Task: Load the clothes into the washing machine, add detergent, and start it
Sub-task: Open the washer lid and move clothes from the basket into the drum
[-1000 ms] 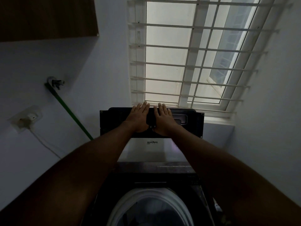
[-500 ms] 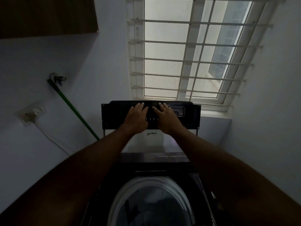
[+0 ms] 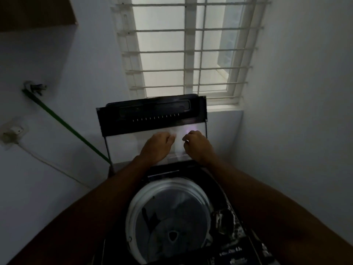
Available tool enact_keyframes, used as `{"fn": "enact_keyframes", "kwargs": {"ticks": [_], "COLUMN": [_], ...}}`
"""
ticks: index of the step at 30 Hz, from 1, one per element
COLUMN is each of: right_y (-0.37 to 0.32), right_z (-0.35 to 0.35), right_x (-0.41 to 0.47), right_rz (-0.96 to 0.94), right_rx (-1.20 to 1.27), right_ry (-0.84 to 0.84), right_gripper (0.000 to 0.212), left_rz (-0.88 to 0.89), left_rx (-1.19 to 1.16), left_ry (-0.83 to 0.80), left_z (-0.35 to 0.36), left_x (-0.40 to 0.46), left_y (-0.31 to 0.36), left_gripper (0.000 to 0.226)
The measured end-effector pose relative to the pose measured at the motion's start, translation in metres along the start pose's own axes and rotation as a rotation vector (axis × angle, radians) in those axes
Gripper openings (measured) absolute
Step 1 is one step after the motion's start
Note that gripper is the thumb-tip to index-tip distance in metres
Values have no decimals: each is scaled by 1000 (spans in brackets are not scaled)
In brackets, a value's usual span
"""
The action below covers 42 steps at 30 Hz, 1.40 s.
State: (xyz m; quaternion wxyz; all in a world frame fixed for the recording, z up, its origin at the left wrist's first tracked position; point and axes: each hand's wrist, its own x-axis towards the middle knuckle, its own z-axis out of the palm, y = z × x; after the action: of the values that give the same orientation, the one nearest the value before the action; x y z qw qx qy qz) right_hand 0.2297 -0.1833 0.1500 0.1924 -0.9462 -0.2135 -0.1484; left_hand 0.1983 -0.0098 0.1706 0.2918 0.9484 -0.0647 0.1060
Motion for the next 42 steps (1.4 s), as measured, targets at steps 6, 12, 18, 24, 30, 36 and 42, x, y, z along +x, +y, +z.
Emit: {"fn": "enact_keyframes", "kwargs": {"ticks": [6,12,18,24,30,36,42], "right_y": [24,55,71,95,135,197,249], "right_z": [-5,-6,-11,-16,-25,-38,-24], "right_x": [-72,-136,-192,-237,-265,-283,-289], "right_rz": [215,422,569,637,718,857,917], "right_rx": [37,42,96,86,85,208,309], "right_ry": [-32,-92,-49,-65,-64,-90,-159], "right_gripper": [26,20,20,21,25,23,22], "left_rz": [-16,39,113,138,185,186,185], "left_rx": [-139,-144,-171,-181,-173,-118,-57], "left_ry": [-125,-269,-381,-482,-556,-628,-713], "left_z": [49,95,130,173,204,247,287], "left_x": [-49,-76,-97,-111,-108,-90,-73], "left_y": [30,48,74,95,124,151,173], "left_gripper": [47,36,17,13,18,18,21]}}
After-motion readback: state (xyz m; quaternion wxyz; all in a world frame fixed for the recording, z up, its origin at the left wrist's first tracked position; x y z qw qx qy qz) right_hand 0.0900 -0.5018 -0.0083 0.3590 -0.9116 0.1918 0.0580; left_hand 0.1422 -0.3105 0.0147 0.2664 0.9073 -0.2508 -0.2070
